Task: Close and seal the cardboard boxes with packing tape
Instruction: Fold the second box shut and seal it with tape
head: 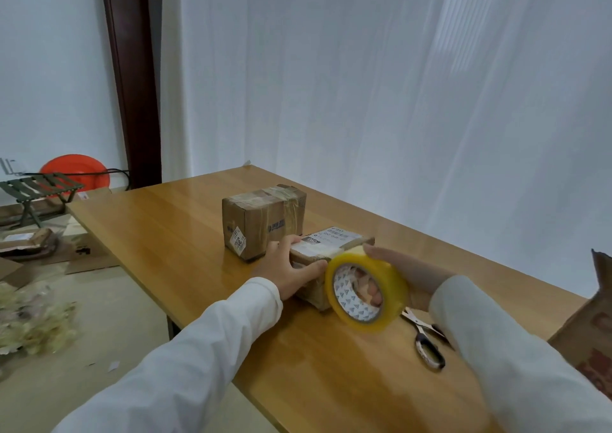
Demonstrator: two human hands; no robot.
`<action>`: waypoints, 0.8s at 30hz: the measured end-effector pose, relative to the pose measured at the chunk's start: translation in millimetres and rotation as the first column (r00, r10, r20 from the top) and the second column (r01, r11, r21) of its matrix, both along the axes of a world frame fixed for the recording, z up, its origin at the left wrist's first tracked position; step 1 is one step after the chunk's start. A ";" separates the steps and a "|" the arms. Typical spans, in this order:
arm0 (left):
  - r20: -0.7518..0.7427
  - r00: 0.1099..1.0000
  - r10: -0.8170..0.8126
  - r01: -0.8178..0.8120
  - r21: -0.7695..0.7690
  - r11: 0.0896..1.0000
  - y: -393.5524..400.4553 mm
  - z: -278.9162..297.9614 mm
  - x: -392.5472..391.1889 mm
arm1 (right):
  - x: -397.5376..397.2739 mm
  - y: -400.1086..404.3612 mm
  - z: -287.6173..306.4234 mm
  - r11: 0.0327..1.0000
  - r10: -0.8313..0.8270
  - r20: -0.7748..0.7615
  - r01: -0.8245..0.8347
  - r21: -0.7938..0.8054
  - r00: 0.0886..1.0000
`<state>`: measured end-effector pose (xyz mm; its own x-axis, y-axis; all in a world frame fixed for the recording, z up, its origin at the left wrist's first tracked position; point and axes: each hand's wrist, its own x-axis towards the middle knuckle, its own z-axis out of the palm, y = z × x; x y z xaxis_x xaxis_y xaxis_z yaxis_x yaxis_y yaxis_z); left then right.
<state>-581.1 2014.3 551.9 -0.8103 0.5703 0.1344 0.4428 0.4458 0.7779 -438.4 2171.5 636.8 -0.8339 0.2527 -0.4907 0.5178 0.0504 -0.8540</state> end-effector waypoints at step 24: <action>0.638 0.769 0.031 -0.172 0.160 0.972 8.5 24.3 12.2 | -28.4 -17.7 15.3 0.854 0.187 0.379 -0.341 0.393 0.906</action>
